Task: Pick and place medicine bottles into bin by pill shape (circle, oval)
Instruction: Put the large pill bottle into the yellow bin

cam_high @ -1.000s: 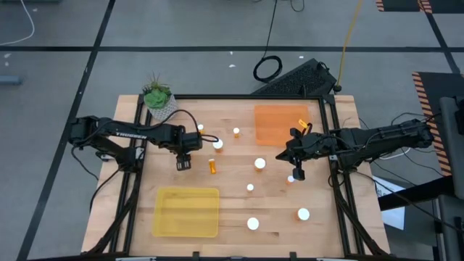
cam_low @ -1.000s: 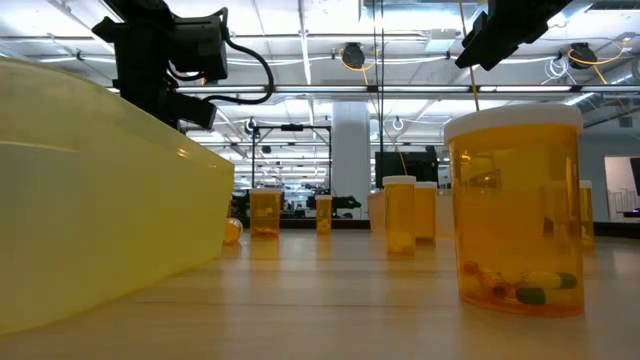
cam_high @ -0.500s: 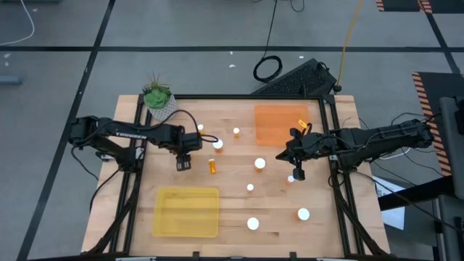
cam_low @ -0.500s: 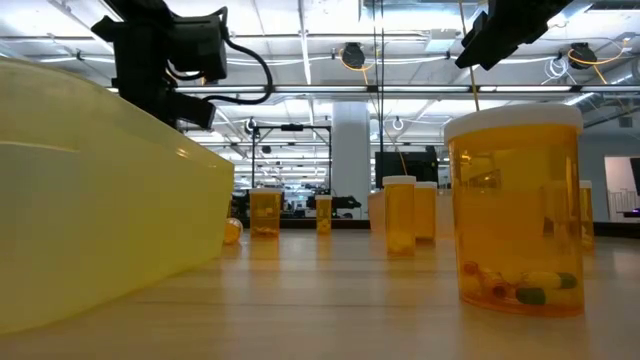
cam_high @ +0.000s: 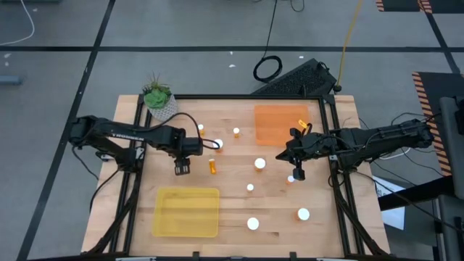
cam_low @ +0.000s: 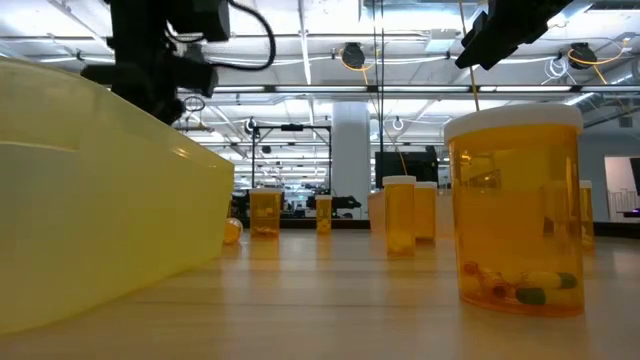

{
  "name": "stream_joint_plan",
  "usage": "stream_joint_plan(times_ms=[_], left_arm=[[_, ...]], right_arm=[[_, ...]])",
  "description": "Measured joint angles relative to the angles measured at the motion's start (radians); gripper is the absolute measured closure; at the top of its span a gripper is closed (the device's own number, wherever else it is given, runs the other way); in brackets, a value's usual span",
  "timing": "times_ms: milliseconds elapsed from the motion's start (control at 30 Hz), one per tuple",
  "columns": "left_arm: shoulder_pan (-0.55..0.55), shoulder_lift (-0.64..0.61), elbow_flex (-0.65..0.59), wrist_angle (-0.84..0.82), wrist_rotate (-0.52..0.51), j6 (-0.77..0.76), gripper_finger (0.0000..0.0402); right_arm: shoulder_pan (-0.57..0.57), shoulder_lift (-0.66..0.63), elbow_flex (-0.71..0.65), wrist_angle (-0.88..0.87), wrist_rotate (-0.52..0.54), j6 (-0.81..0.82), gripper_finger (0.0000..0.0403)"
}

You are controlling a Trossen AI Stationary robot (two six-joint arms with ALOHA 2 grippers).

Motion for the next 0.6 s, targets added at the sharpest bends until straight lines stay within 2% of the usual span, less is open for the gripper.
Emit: stream_joint_plan(times_ms=[333, 600], left_arm=[[-0.159, 0.000, 0.218, -0.119, -0.005, -0.091, 0.0186], [-0.341, 0.000, 0.346, -0.209, -0.004, -0.254, 0.0186]], right_arm=[[0.000, 0.000, 0.000, 0.000, 0.000, 0.000, 0.0403], [0.000, 0.000, 0.000, 0.000, 0.000, 0.000, 0.0403]])
